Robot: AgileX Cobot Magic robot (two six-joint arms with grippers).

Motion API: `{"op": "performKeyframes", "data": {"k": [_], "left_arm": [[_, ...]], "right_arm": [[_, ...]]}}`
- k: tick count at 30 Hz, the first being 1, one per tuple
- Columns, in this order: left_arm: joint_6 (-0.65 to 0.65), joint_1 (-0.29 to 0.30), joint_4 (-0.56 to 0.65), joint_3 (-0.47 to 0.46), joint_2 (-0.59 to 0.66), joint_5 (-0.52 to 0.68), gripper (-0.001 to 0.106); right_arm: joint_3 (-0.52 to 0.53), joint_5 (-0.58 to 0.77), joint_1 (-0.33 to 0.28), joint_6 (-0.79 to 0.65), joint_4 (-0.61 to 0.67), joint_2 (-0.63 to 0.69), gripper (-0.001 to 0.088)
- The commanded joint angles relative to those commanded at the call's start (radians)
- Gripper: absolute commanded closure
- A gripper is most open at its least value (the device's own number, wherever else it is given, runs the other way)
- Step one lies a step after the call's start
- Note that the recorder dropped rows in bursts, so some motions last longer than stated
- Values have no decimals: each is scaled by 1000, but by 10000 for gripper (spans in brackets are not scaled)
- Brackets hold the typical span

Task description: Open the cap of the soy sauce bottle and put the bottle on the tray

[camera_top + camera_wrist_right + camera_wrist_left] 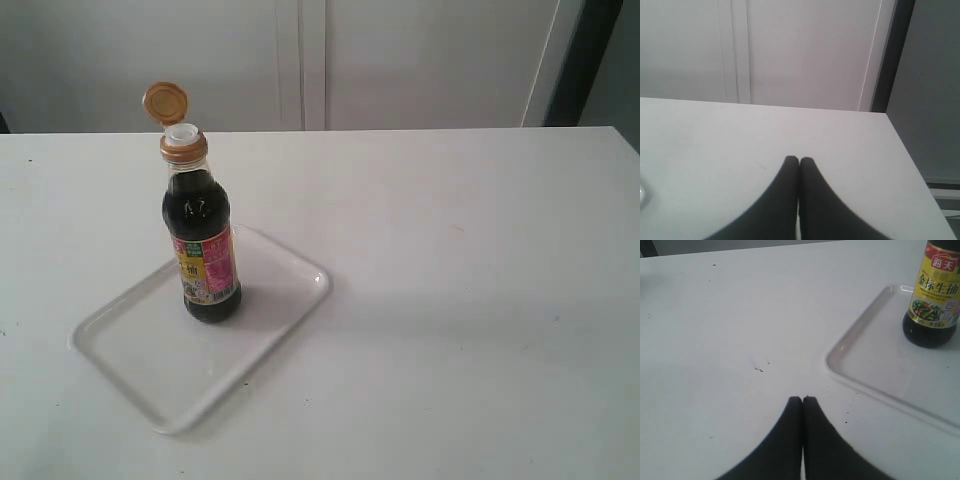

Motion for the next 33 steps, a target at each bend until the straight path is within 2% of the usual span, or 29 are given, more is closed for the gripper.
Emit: {"op": "performKeyframes", "data": {"k": [7,12,16,27,33], "left_arm": [[0,0,0,0,0,0,1053],[0,0,0,0,0,0,1053],[0,0,0,0,0,0,1053],[0,0,0,0,0,0,1053],[0,0,0,0,0,0,1053]], "right_arm": [[8,14,0,-24,22,-53,868],[97,16,0,-109,119,-173,868],[179,16,0,-117,133,-228,868],[322,-44,0,-117,171,-277,868],[358,-70,0,-114,171,-277,868]]}}
